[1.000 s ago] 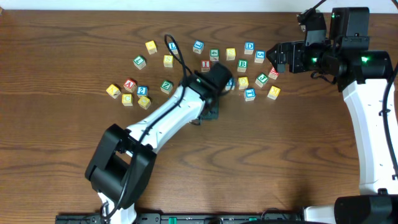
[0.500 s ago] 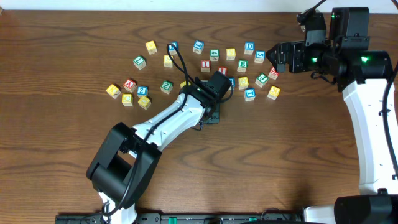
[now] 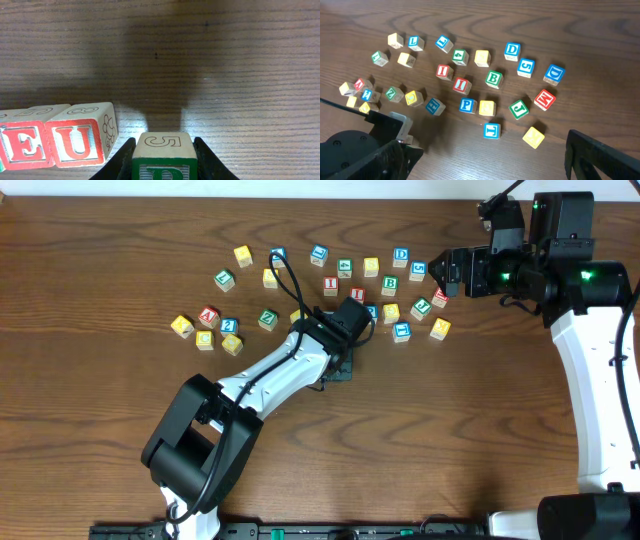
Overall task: Spell out NEURIPS
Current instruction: 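Carry the green R block with the left gripper to the U block's right, then lower the green R block beside the red U block and open the left gripper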
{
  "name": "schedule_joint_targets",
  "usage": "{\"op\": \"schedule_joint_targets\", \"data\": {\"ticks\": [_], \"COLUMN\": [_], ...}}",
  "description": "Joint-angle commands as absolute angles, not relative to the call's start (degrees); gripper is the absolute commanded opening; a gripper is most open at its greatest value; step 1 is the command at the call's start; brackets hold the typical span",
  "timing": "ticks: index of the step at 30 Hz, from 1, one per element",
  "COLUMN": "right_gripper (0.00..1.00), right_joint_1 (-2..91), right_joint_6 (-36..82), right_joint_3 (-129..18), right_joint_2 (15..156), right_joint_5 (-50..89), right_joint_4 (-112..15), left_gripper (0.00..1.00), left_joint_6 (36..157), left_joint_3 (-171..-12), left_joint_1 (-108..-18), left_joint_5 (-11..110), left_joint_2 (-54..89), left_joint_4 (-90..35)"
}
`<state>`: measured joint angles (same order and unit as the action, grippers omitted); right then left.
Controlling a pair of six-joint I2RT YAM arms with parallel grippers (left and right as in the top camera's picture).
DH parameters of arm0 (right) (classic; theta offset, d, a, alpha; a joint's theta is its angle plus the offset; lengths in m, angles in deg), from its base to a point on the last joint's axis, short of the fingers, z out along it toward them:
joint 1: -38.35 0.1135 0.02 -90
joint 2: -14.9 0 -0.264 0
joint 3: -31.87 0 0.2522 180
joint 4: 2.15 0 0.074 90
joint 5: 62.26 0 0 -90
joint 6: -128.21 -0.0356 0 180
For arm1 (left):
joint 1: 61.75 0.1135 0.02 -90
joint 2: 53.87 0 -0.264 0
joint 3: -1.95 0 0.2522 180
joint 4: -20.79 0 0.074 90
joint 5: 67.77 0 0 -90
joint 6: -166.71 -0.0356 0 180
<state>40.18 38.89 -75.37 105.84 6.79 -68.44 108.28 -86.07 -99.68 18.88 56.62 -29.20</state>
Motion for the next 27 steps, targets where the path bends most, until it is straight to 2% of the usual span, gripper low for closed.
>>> {"op": "schedule_joint_targets", "data": {"ticks": [1,27], "right_gripper": [0.99,0.99], "right_joint_1": [39.9,39.9], "right_joint_6": [39.6,39.6], "right_joint_3": [-75.2,-75.2], "right_joint_2": [106.0,106.0], "right_joint_5": [6.4,6.4], "right_joint_4": [-68.5,-68.5], "left_gripper": [0.22,0.22], "left_joint_6": [109.0,113.1], "left_joint_3": [-84.9,-83.4], "left_joint_1": [-99.4,-99.4], "left_joint_5": [18.1,15.6], "left_joint_2": [57.6,57.7], "left_joint_4": [-28.8,-28.6]}}
